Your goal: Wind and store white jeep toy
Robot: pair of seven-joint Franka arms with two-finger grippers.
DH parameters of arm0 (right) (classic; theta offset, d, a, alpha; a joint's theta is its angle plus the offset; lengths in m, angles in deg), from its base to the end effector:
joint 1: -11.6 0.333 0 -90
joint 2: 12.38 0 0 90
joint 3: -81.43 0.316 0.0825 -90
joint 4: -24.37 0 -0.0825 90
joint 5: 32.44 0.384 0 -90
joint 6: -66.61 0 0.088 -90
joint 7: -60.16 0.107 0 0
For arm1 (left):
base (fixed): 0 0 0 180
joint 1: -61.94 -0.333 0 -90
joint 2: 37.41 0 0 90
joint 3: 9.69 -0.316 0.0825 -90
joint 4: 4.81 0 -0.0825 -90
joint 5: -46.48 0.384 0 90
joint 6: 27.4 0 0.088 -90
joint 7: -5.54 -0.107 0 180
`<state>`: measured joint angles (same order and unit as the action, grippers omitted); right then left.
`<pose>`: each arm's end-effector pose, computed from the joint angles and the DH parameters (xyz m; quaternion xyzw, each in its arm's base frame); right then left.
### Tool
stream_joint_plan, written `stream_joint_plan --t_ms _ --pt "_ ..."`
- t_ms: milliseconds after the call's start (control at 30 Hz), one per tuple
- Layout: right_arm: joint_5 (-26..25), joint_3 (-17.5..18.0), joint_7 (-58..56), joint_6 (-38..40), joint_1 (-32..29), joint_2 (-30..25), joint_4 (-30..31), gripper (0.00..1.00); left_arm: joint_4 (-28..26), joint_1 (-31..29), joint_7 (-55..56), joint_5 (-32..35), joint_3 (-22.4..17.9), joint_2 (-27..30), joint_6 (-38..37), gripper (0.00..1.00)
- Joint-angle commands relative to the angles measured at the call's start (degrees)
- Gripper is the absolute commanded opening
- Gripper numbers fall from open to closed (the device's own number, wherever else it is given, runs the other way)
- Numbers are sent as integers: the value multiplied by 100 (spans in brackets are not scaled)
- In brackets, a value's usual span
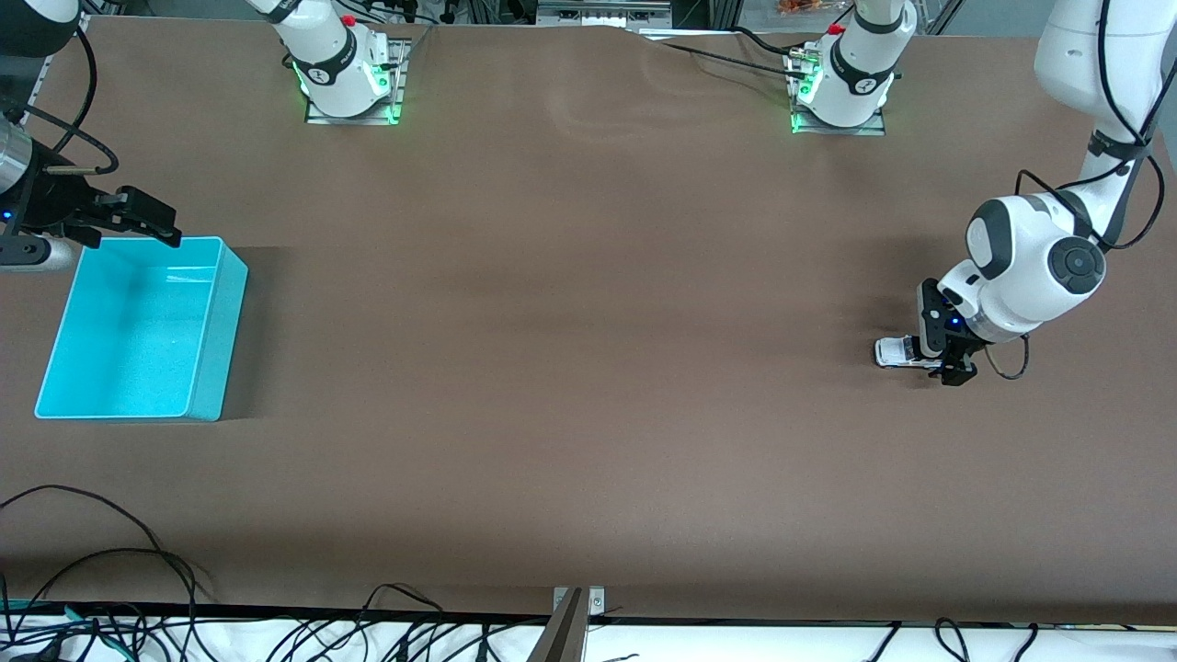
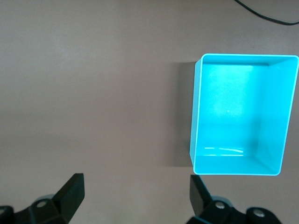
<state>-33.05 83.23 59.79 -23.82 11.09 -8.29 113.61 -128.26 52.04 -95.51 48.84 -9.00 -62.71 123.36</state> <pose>0.5753 0.0112 0.5911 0.9996 0.0146 -0.0253 0.0044 0.5639 0.0903 0.1941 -0.6831 0.7301 -0.0036 0.0189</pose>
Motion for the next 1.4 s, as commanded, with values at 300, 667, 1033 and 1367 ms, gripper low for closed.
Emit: stream_joint_plan --t_ms 300,667,1033,1367 --pt "105 4 -77 -28 -37 -92 102 100 5 -57 -152 98 97 34 -30 96" --pt "105 4 -77 -28 -46 -92 102 100 -30 -65 -169 98 106 51 -38 42" --pt "105 4 -77 -28 -46 -92 102 100 -21 -65 -169 98 97 43 -109 0" --pt "105 4 -77 -28 -46 -92 102 100 23 -65 -178 107 89 -54 -293 0"
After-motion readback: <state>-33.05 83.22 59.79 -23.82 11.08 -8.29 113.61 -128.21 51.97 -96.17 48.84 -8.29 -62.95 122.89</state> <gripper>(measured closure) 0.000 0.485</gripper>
